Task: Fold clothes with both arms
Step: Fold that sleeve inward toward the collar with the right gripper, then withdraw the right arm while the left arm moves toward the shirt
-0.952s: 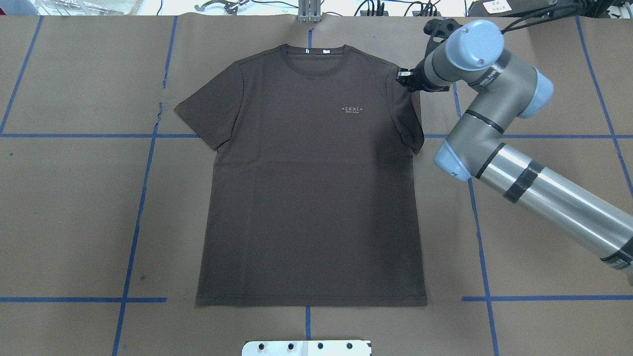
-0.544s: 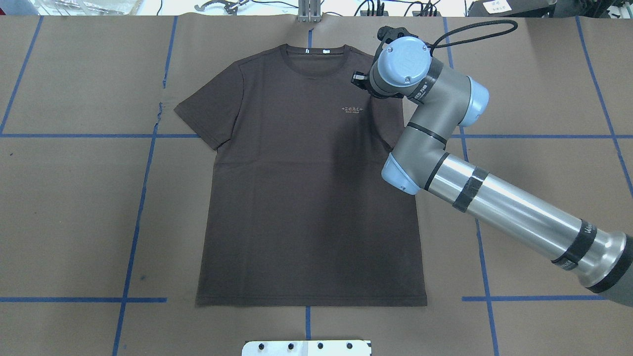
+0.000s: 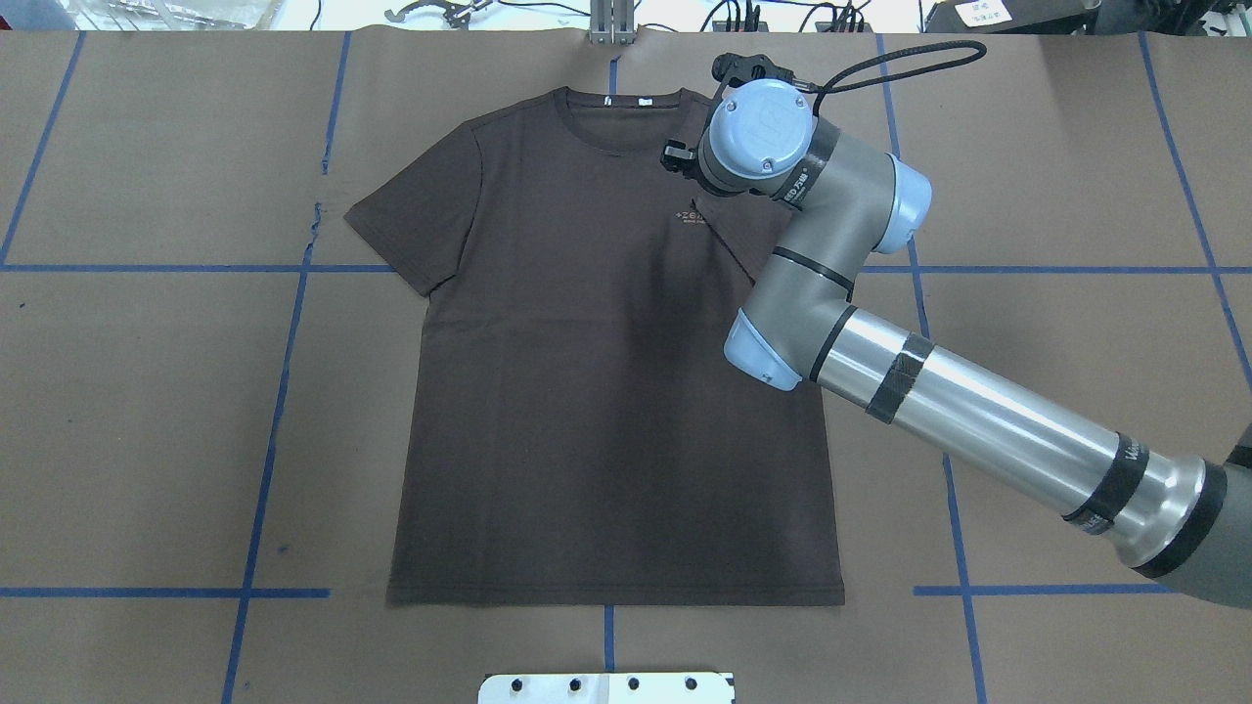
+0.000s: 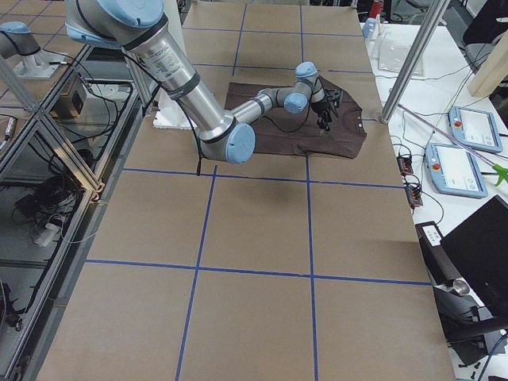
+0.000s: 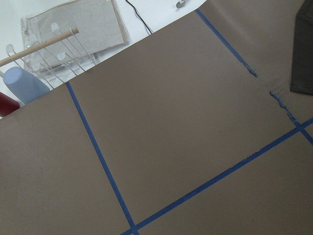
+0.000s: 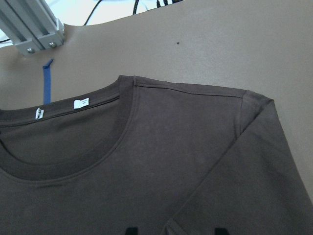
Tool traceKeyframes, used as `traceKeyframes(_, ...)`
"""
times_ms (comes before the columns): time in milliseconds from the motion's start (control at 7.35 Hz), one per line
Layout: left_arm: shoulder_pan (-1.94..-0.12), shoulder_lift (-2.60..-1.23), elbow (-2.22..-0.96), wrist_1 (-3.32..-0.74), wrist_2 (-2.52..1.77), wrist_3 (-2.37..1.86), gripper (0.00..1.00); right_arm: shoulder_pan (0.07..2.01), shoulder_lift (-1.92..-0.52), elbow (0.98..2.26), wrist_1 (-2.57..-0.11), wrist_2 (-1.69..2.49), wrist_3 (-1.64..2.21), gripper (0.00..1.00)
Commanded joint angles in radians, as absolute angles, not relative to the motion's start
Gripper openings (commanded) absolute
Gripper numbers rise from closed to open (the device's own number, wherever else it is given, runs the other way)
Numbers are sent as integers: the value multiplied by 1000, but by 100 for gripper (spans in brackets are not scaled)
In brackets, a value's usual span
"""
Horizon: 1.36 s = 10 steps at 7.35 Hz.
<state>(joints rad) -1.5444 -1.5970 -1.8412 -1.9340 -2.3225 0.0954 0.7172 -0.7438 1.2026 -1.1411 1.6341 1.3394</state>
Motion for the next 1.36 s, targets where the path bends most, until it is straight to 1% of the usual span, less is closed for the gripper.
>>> traceKeyframes(0, -1530, -1642, -1797, -2093, -2324, 10, 100, 816, -770, 1288, -1242, 1812, 1194, 100)
traceKeyframes(136, -1478, -1681, -1789, -2130, -2324, -156, 100, 897, -849, 1407, -1299, 1897, 1070, 100)
traceKeyframes(272, -1388, -1739, -1757, -2196, -2318, -305, 100, 976, -956, 1510, -1316, 2011, 964, 100)
traceKeyframes(408, -1273, -1817, -1728, -2256, -2304, -428, 100, 1061, -1042, 1569, -1318, 2095, 840, 100)
traceKeyframes(544, -1165, -1834, -1712, -2261, -2208, -504, 100, 1124, -1122, 1598, -1315, 2150, 724, 100)
traceKeyframes(680, -1072, -1873, -1650, -2270, -2037, -623, 100, 1187, -1193, 1604, -1302, 2213, 586, 100)
traceKeyframes(816, -1021, -1941, -1572, -2275, -1943, -790, 92, 1260, -1257, 1603, -1302, 2282, 458, 100)
traceKeyframes(952, -985, -1997, -1495, -2278, -1931, -930, 76, 1310, -1302, 1606, -1301, 2324, 395, 100)
traceKeyframes(1088, -944, -2012, -1453, -2316, -1860, -1059, 63, 1328, -1325, 1609, -1299, 2327, 374, 100)
traceKeyframes(1224, -886, -2020, -1404, -2362, -1767, -1130, 62, 1328, -1328, 1609, -1299, 2326, 374, 100)
